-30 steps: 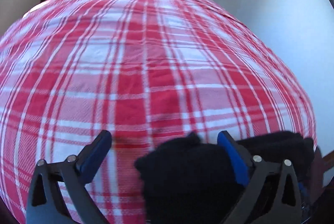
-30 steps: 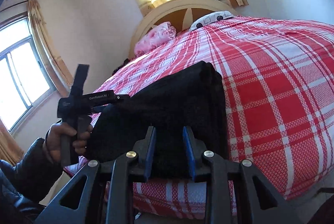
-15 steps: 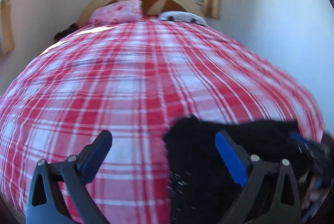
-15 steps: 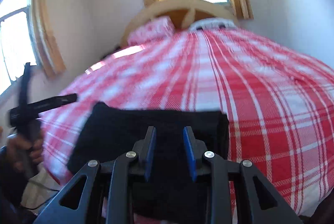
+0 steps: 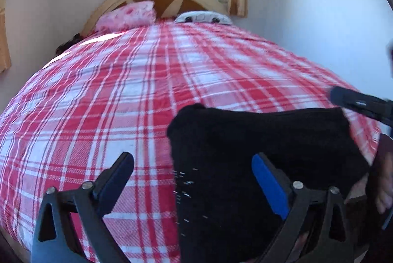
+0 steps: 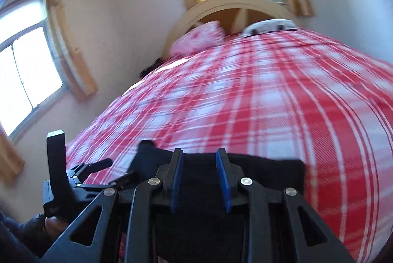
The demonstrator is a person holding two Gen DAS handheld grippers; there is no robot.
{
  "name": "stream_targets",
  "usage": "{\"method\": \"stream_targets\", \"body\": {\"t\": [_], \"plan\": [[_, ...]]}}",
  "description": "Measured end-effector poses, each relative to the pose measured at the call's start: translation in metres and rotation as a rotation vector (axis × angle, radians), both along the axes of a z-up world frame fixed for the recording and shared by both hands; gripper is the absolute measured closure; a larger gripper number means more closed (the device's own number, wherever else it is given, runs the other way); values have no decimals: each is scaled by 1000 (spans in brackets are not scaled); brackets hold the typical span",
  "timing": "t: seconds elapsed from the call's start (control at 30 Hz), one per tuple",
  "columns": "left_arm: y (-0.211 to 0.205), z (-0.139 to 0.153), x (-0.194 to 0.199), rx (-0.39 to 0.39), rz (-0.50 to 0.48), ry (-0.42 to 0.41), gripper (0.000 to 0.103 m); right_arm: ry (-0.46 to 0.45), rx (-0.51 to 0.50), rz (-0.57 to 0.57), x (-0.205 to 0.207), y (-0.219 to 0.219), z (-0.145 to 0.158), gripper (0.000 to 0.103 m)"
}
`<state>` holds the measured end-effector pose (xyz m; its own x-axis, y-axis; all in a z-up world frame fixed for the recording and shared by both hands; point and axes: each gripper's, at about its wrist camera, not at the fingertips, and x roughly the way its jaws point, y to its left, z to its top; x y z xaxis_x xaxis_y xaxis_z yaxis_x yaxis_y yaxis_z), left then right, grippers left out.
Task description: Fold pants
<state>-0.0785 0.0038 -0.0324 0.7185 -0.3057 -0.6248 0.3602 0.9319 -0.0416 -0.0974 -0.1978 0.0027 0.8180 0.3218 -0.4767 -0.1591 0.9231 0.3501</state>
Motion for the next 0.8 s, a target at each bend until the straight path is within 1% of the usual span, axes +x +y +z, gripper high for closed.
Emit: {"method": "stream_targets", "body": {"t": [0.07, 0.1, 0.13, 0.2, 0.23, 0.27, 0.3, 0.33, 0.4, 0.43, 0.53, 0.6, 0.63, 0.7, 0.73, 0.8], "plan": [[-10, -5, -7, 44, -38, -8, 4, 47, -8, 118, 27, 21, 1, 73], [-17, -13, -8, 89, -44, 3, 4, 87, -6, 183, 44, 33, -3, 73], [-19, -19, -8, 104, -46, 18, 4, 123, -21, 244, 62, 47, -7, 73], [-23, -33, -9, 112, -64, 65, 4, 180, -44, 346, 92, 71, -14, 74], [-21, -37, -9, 99, -59, 74, 4, 213, -47, 392, 105, 81, -18, 74], [-18, -38, -8, 69, -49, 82, 4, 245, -51, 425, 118, 89, -23, 74], [-17, -39, -7, 62, -48, 94, 4, 298, -62, 459, 131, 100, -31, 74], [-16, -40, -4, 51, -50, 108, 3, 343, -92, 457, 142, 106, -40, 74], [-12, -43, 0, 32, -45, 128, 3, 398, -184, 386, 162, 114, -57, 73], [-11, -44, 1, 19, -43, 138, 2, 415, -163, 386, 171, 116, -66, 73], [-7, -47, 6, -16, -32, 181, 0, 414, -33, 372, 182, 107, -79, 72], [-8, -45, 7, -15, -32, 189, 0, 406, 31, 358, 183, 102, -78, 72], [-7, -43, 7, -14, -32, 191, 0, 392, 48, 352, 181, 100, -75, 72], [-8, -41, 7, -8, -30, 196, 0, 321, 72, 337, 169, 97, -60, 72], [-8, -39, 7, 0, -29, 203, 0, 264, 96, 319, 159, 92, -49, 72], [-9, -33, 11, 18, -22, 208, 0, 165, 172, 283, 140, 77, -26, 72]]}}
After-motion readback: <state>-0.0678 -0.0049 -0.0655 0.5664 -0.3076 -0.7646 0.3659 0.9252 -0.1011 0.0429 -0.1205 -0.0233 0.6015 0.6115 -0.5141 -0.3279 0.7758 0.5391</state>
